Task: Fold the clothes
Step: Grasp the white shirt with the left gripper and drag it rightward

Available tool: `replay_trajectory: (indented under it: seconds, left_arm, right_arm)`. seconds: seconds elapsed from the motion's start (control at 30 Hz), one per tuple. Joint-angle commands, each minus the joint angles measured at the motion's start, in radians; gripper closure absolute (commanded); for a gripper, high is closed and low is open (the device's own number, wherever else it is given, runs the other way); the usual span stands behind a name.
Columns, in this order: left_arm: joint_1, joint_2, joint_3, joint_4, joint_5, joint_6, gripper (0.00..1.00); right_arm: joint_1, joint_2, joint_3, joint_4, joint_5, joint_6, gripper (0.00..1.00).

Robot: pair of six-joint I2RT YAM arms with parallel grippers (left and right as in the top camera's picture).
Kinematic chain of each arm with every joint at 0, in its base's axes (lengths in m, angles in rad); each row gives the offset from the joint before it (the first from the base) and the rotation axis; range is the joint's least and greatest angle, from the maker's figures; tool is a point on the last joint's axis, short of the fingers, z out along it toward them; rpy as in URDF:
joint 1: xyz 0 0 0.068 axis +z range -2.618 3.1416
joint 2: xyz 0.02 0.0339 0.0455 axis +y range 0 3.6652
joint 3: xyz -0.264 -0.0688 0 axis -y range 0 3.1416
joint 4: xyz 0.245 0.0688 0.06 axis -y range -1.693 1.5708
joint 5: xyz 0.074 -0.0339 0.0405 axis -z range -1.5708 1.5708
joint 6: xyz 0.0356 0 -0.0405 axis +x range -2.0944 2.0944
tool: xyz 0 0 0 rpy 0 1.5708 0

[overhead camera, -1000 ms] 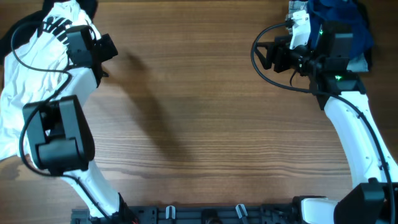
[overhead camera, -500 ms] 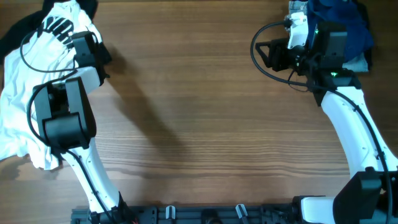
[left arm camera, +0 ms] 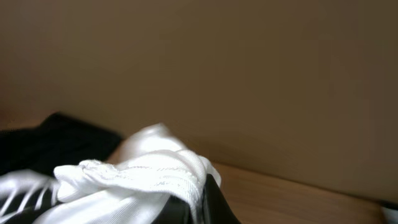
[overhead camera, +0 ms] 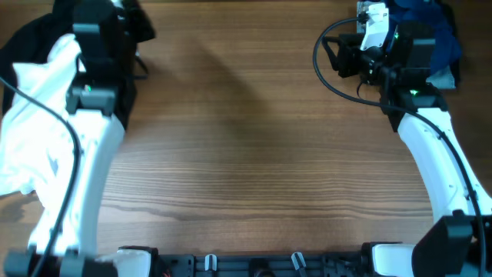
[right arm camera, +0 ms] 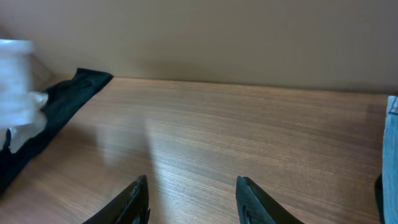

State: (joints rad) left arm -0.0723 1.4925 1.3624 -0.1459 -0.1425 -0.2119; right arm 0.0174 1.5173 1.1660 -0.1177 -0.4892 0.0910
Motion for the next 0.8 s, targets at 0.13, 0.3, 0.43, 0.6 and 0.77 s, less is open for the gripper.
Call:
replay_trajectory:
  seconds: [0.13, 0.3, 0.43, 0.6, 0.77]
  left_arm:
    - [-0.277, -0.071, 0.007, 0.037, 0.010, -0.082, 0.96]
    - [-0.361, -0.016, 0.007, 0.156, 0.018, -0.119, 0.96]
    - [-0.464, 0.053, 0.007, 0.243, 0.018, -0.142, 0.96]
    - [-0.602, 0.139, 0.007, 0.325, 0.018, -0.156, 0.96]
    - [-0.719, 0.243, 0.007, 0.468, 0.018, -0.169, 0.96]
  right_arm:
    - [-0.023, -0.128, 0.019, -0.180, -0.018, 0.014, 0.55]
    - [-0.048, -0.129, 0.019, -0.262, -0.097, -0.035, 0.55]
    - [-0.166, -0.130, 0.020, -0.249, -0.231, -0.005, 0.55]
    - [-0.375, -0.130, 0.020, -0.245, -0.346, -0.001, 0.55]
    - [-0.500, -0.130, 0.020, -0.231, -0.366, 0.017, 0.55]
